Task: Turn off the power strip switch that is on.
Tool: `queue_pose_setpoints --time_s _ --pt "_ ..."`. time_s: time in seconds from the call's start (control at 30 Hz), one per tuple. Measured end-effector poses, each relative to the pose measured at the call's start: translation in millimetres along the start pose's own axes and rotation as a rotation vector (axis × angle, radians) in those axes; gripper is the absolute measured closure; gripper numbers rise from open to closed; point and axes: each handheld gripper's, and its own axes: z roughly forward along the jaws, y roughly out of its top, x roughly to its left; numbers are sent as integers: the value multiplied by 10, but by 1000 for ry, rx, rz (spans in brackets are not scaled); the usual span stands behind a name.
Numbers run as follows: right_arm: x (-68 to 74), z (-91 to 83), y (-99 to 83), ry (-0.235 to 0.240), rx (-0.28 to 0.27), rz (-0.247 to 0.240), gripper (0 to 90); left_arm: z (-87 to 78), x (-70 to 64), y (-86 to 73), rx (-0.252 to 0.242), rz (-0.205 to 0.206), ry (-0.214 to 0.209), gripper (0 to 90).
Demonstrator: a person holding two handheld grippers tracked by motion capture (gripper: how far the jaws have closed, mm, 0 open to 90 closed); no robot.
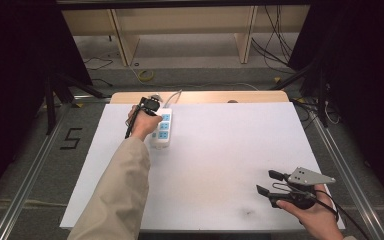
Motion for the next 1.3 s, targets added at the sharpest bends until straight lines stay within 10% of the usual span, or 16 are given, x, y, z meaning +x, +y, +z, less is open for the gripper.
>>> queue_pose_setpoints --time_s 1.3 --pt "7 10 3 6 -4 -4 307 41 5 13 11 4 12 898"
